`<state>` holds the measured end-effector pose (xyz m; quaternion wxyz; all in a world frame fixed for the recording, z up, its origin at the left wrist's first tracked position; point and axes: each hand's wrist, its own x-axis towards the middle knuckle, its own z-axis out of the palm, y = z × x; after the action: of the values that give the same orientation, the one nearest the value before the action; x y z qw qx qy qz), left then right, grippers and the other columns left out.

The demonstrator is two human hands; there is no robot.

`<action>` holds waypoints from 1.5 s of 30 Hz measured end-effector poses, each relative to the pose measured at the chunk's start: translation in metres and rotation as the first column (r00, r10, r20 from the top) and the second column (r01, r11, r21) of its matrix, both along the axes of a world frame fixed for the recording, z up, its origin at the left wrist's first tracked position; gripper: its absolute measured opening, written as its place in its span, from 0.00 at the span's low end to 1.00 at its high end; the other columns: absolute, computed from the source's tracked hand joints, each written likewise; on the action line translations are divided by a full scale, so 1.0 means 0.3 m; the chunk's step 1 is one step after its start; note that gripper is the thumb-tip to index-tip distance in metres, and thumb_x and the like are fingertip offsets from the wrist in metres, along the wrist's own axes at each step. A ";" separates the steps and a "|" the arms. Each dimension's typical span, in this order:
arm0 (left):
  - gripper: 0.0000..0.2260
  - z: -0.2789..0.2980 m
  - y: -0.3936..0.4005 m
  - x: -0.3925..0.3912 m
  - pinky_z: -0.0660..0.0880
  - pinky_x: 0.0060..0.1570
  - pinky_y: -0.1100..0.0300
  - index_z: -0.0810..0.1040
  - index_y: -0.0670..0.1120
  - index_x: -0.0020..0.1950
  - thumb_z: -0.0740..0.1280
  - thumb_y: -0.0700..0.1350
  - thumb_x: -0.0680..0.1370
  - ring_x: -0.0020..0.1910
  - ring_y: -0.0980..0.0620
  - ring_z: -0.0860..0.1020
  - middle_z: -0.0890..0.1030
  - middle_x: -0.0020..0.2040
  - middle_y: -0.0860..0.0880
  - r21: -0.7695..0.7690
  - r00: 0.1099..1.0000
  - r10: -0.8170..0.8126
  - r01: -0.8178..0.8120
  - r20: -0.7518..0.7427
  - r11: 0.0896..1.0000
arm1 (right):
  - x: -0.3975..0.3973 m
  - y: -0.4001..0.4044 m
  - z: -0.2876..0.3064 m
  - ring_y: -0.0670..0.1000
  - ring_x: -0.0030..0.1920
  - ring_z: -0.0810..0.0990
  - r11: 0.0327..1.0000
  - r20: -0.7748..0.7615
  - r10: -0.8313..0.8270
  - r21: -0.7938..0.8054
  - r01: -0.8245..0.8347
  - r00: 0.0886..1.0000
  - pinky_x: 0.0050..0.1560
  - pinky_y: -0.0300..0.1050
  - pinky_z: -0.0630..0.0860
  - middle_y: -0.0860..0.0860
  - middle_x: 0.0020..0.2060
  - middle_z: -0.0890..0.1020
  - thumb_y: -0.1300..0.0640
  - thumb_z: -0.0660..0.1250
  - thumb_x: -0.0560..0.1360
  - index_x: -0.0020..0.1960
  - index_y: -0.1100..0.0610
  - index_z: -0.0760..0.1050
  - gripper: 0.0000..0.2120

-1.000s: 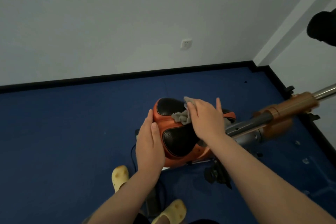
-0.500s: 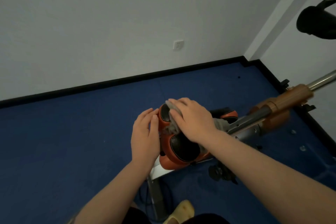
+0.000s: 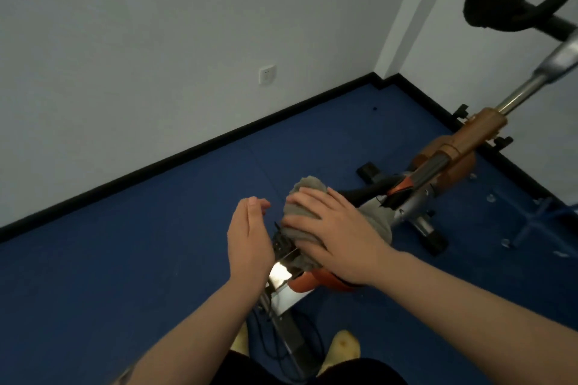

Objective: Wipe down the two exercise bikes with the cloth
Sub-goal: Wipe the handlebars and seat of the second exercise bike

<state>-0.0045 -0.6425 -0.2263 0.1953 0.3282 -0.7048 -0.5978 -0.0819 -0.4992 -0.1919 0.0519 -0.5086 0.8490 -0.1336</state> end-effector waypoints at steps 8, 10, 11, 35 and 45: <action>0.13 -0.049 -0.124 -0.003 0.66 0.49 0.74 0.79 0.49 0.57 0.56 0.48 0.83 0.52 0.65 0.74 0.79 0.53 0.56 -0.171 0.954 -0.264 0.286 0.141 0.943 | -0.094 -0.210 0.036 0.53 0.61 0.74 0.928 -0.023 -0.214 0.306 0.211 0.977 0.72 0.55 0.56 0.48 0.58 0.77 0.43 0.55 0.78 0.59 0.44 0.78 0.16; 0.12 -0.052 -0.164 -0.008 0.65 0.47 0.77 0.79 0.50 0.56 0.56 0.48 0.83 0.51 0.68 0.73 0.78 0.53 0.57 -0.176 0.949 -0.277 0.302 0.153 0.937 | -0.066 -0.186 0.043 0.52 0.58 0.74 0.941 -0.097 0.105 0.332 -0.068 0.990 0.70 0.55 0.60 0.48 0.53 0.78 0.46 0.56 0.75 0.51 0.46 0.81 0.16; 0.12 -0.052 -0.180 -0.010 0.65 0.46 0.79 0.79 0.50 0.55 0.56 0.48 0.83 0.51 0.69 0.73 0.78 0.53 0.57 -0.173 0.948 -0.279 0.304 0.154 0.937 | -0.056 -0.164 0.048 0.51 0.59 0.74 0.918 -0.069 0.227 0.350 -0.189 0.972 0.70 0.54 0.60 0.47 0.52 0.79 0.46 0.57 0.74 0.48 0.47 0.81 0.15; 0.11 0.041 -0.026 -0.228 0.71 0.56 0.58 0.78 0.52 0.58 0.58 0.46 0.82 0.55 0.57 0.74 0.79 0.54 0.56 -0.345 0.641 -0.761 0.740 0.099 0.578 | 0.379 -0.151 -0.077 0.47 0.77 0.54 0.374 0.066 -0.921 -0.118 0.920 0.383 0.77 0.54 0.52 0.47 0.75 0.63 0.43 0.49 0.82 0.76 0.51 0.64 0.25; 0.16 0.038 0.037 -0.213 0.65 0.42 0.59 0.78 0.54 0.60 0.54 0.53 0.81 0.48 0.59 0.73 0.81 0.51 0.55 -0.563 0.767 -0.612 0.598 0.195 0.570 | 0.369 -0.230 -0.102 0.37 0.75 0.53 -0.258 0.662 -0.748 -0.365 0.894 0.055 0.72 0.38 0.55 0.37 0.75 0.58 0.40 0.55 0.80 0.76 0.46 0.60 0.26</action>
<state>-0.0686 -0.6315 -0.2148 0.0795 -0.0177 -0.9220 -0.3786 0.0287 -0.5682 -0.2225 -0.1894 0.2633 0.7992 -0.5060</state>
